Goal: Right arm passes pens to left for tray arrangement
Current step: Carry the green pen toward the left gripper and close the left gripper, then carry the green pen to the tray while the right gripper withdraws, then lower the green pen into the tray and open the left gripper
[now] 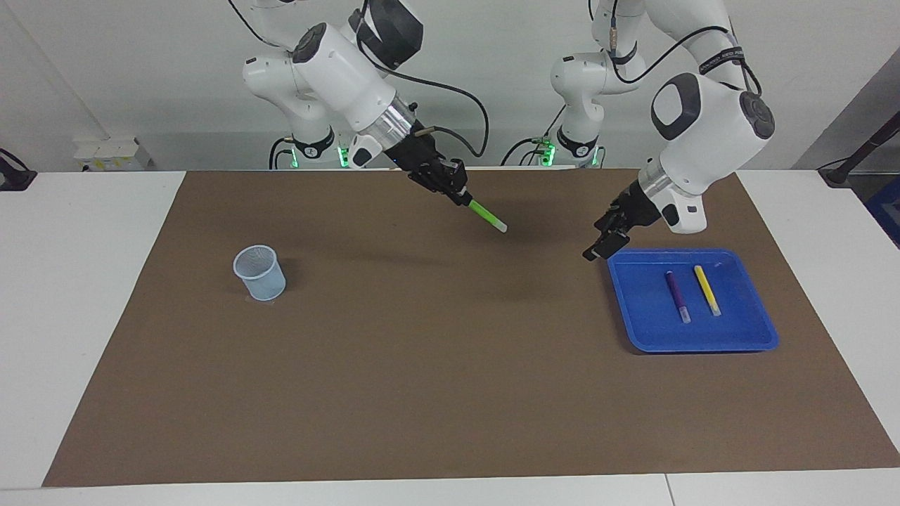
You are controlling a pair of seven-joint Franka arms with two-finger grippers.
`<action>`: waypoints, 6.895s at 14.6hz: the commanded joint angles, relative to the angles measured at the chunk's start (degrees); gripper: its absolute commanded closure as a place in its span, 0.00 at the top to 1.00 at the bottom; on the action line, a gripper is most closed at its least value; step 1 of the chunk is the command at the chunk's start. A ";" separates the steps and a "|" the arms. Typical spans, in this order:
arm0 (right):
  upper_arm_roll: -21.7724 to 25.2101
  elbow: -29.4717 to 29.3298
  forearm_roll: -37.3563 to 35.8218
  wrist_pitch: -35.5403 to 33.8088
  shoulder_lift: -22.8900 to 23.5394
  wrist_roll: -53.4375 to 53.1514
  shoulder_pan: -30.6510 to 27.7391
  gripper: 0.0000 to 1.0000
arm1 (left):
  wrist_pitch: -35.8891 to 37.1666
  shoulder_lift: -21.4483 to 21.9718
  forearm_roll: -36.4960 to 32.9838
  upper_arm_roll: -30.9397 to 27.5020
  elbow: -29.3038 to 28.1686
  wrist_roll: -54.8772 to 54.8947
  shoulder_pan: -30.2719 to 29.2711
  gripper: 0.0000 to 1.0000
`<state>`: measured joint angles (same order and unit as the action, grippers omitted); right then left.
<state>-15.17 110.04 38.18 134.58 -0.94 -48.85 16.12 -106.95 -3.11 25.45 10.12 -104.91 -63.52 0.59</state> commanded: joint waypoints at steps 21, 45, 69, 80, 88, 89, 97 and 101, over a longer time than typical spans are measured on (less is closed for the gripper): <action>0.14 5.54 1.81 17.47 -2.14 -9.69 8.84 0.00 | -7.13 7.86 9.62 -0.80 -7.07 -22.43 11.02 0.93; 0.84 4.05 0.23 10.22 -1.96 -8.03 7.79 1.00 | 2.43 9.44 6.20 -1.59 -6.72 -6.49 9.53 0.00; 6.10 -3.93 -35.80 -32.70 -1.19 54.39 -17.45 1.00 | -3.16 -1.45 -28.96 -1.59 -9.79 66.42 -8.23 0.00; 11.39 -9.14 -38.18 -42.46 1.73 53.95 -16.04 1.00 | -15.65 -11.55 -31.95 -1.68 -8.83 66.07 -8.58 0.00; 13.32 -7.21 -38.09 -41.77 0.15 53.59 -14.63 1.00 | -23.82 -14.90 -32.74 -1.77 -10.14 66.16 -8.67 0.00; 13.41 -7.38 -38.09 -41.77 0.23 53.68 -14.63 1.00 | -24.88 -14.99 -35.70 -1.68 -10.67 66.25 -8.58 0.00; 15.17 -10.37 -42.66 -35.98 0.85 53.42 -14.63 1.00 | -24.54 -14.99 -36.79 -1.59 -10.06 66.16 -8.67 1.00; 15.61 -10.54 -42.66 -34.91 0.76 53.59 -14.54 1.00 | -19.81 -14.99 -36.52 -1.50 -7.17 66.25 -8.58 1.00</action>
<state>0.11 99.45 -3.44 99.26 0.35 4.66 1.16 -129.94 -17.96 -10.24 8.05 -114.20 2.35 -7.30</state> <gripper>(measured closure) 0.000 0.000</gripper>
